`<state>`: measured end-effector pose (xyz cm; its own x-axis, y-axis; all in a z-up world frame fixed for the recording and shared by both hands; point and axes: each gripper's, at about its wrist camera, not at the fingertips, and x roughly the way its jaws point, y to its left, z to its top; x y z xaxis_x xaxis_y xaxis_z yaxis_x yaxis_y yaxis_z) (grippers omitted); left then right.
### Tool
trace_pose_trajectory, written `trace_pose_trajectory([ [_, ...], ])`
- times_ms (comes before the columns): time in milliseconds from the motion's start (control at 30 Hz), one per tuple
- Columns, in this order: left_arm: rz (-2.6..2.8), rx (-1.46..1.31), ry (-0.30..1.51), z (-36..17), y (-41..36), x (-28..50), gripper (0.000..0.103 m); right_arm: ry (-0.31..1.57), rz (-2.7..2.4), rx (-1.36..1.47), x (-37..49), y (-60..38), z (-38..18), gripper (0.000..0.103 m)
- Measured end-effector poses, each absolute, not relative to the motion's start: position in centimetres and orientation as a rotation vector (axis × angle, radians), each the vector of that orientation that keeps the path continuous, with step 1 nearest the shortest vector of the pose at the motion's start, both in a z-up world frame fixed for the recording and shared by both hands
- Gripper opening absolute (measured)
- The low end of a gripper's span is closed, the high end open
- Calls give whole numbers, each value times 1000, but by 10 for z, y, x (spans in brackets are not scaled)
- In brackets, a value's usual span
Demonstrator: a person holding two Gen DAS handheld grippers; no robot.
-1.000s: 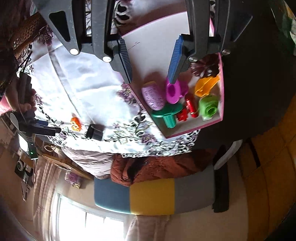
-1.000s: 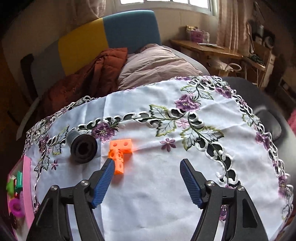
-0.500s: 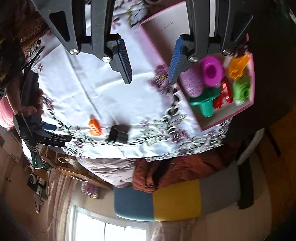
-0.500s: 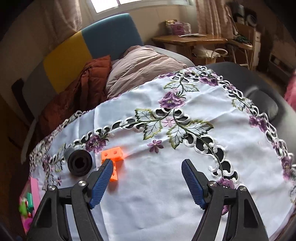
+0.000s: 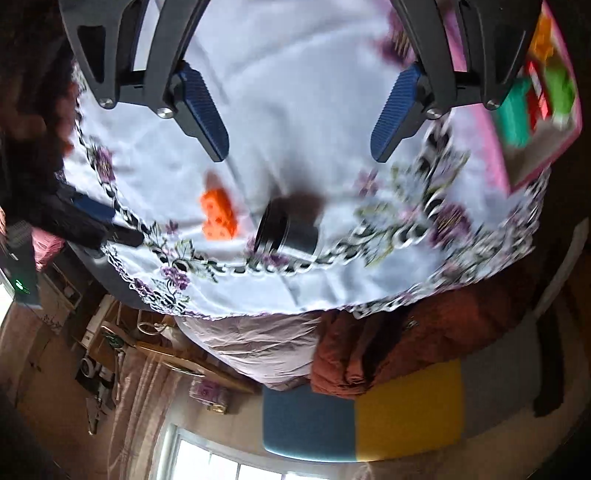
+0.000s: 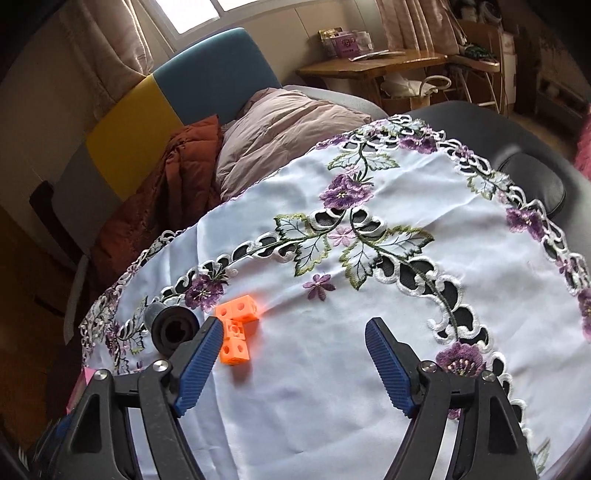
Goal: Organize rigid objects
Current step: 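Close the left tool around the black cylinder and lift it, then grasp the joined orange cubes with the right tool while the left tool holds the black cylinder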
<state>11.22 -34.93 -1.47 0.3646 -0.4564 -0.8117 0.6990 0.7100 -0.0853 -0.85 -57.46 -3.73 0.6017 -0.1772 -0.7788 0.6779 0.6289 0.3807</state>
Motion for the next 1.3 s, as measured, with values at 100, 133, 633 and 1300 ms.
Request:
trace_pose_trajectory([
  [100, -789, 323, 949, -25, -372, 131, 84, 775, -537, 754, -8, -576, -39, 80],
  [133, -804, 339, 944, -29, -381, 136, 87, 777, -533, 760, -7, -577, -40, 80],
  [633, -871, 401, 980, -75, -437, 190, 65, 806, -470, 793, 1, -573, -46, 83],
  [1300, -763, 283, 941, -33, -319, 63, 64, 899, -463, 729, 9, -564, -60, 82],
])
